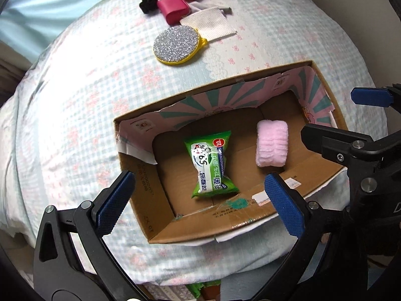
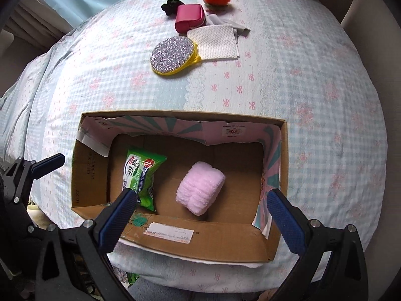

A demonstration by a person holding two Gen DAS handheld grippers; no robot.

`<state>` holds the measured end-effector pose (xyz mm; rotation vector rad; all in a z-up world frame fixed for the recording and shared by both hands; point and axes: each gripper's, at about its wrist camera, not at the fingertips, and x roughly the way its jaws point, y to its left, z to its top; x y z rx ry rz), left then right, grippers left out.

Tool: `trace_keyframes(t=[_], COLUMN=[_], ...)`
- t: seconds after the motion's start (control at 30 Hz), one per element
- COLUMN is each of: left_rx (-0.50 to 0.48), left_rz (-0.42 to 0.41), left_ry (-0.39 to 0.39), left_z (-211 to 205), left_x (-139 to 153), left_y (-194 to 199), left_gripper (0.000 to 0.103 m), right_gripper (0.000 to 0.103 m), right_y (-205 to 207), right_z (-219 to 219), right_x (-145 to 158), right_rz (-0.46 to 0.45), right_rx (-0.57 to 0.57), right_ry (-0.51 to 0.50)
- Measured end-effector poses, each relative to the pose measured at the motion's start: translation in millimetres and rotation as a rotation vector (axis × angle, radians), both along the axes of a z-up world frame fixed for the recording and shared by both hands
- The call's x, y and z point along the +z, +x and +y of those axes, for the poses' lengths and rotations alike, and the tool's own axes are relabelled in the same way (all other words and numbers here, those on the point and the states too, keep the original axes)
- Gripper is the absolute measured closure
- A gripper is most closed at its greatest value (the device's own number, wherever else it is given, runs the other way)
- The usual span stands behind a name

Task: Organize soft objects
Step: 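Lift both tools away from the box toward the remaining items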

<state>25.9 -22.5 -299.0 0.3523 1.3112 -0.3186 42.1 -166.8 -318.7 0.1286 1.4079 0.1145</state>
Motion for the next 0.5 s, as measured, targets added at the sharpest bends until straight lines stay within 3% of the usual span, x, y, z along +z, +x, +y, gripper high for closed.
trace_keyframes(t=[0.5], left_rx=[0.174], left_rz=[-0.174], left_ry=[-0.125], left_z=[19], left_x=[134], left_y=[-56], left_gripper=[0.0], right_gripper=[0.0], right_y=[-60], right_z=[-20], right_x=[131], right_rz=[-0.165], right_rx=[-0.063], right_ry=[0.0])
